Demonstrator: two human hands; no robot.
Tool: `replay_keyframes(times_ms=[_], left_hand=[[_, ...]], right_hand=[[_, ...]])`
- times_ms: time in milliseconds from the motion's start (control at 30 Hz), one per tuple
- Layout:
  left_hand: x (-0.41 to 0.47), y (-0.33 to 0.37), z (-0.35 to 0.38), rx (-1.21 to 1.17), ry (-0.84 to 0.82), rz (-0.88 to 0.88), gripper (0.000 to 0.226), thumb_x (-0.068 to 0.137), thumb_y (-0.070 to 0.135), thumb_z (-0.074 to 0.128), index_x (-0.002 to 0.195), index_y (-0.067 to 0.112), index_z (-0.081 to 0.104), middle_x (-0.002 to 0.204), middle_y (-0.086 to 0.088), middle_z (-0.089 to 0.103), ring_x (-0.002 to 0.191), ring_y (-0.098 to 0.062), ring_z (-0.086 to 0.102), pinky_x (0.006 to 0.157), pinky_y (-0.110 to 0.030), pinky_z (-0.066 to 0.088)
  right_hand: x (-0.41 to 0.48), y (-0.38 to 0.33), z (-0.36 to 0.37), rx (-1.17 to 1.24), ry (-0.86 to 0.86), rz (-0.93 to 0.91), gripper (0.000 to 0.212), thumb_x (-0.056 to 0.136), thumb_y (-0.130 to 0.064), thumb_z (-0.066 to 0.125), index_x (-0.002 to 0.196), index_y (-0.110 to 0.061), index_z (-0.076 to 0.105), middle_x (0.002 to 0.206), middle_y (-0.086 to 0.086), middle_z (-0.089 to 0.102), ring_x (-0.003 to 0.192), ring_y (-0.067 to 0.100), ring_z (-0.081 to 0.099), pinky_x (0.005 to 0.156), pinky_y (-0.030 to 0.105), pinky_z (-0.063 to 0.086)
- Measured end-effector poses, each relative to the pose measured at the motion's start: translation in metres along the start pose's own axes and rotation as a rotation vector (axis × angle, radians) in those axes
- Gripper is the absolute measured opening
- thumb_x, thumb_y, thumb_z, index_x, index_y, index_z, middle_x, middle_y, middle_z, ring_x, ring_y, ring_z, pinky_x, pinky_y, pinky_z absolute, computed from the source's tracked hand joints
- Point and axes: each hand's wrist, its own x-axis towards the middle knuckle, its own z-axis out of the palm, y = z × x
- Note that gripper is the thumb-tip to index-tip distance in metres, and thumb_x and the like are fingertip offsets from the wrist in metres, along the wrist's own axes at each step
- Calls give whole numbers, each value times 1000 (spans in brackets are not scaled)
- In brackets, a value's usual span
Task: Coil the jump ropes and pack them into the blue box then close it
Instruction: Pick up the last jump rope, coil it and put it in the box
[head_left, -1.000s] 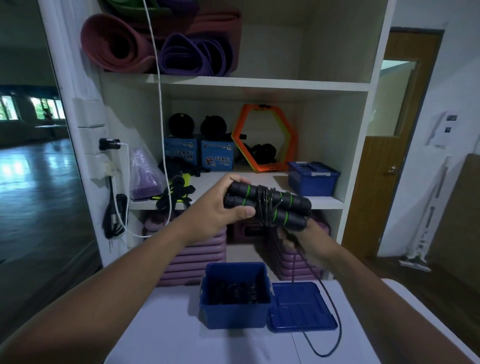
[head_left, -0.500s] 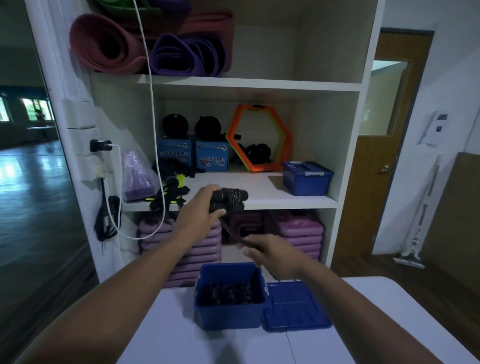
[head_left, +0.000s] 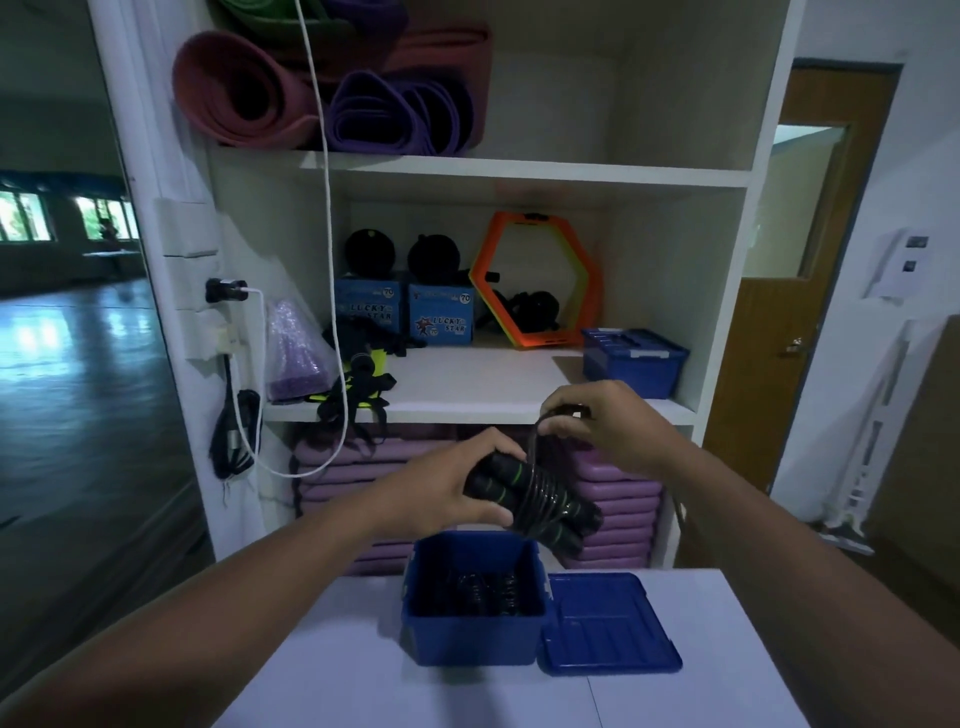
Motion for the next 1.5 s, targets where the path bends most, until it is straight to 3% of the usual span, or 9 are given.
replay_keyframes(times_ms=[267,367,467,733,800,933,1100,1267,1500], left_hand=[[-13,31,-14,-397,109,67,53,79,-4,78,123,13,54,103,0,64,90,-11,66,80,-26,56],[-8,33,-18,-523,250,94,51,78,-7,75,121,11,55,94,13,68,86,-5,67,75,-20,55],[5,29,-17,-574,418,87,46,80,2,76,120,14,57,89,12,69,80,-8,66,71,-25,56],[45,-19,0,-364,816,-148,43,83,28,80,116,19,54,100,5,65,92,-14,66,79,-31,58],[49,-28,2,-185,842,-212,45,84,30,78,119,18,51,102,2,64,91,-14,63,73,-21,52],[48,-47,7,218,741,-225,48,89,26,71,130,15,47,123,-8,55,106,-26,57,81,-29,45],[38,-51,6,381,363,-172,50,91,22,70,132,24,42,129,-2,55,107,-21,56,84,-32,45],[28,-30,-16,147,63,-137,49,90,22,71,126,33,39,103,4,60,87,-12,59,73,-27,47],[12,-5,-36,-261,-89,-78,50,95,2,62,135,21,39,108,-1,53,86,4,59,77,-18,49]], right_hand=[[-17,23,9,479,91,114,18,88,-29,68,89,-12,75,82,9,71,72,27,57,68,36,47],[-34,26,28,628,119,146,7,89,-12,65,82,-11,67,74,1,71,72,18,62,68,26,51],[-38,16,63,680,108,332,23,100,-9,47,85,-10,64,63,2,58,51,11,46,46,17,37],[-35,-8,111,678,64,319,28,105,-20,40,92,-8,61,58,3,45,45,13,35,44,28,29],[-35,-8,110,550,-26,306,27,104,-26,43,94,-5,57,60,5,42,47,16,36,47,31,30],[-36,-7,99,-14,-193,175,28,103,-37,41,97,-13,55,73,5,56,61,22,50,59,36,40],[-27,-13,68,-390,-91,34,24,102,-36,40,108,-22,58,104,3,65,90,26,61,76,43,53],[-13,5,42,-181,28,17,19,101,-29,47,104,-20,62,104,-5,59,93,17,56,81,39,50],[-10,-8,42,393,-7,172,17,101,-26,50,97,-19,64,84,-3,65,76,8,59,75,29,48]])
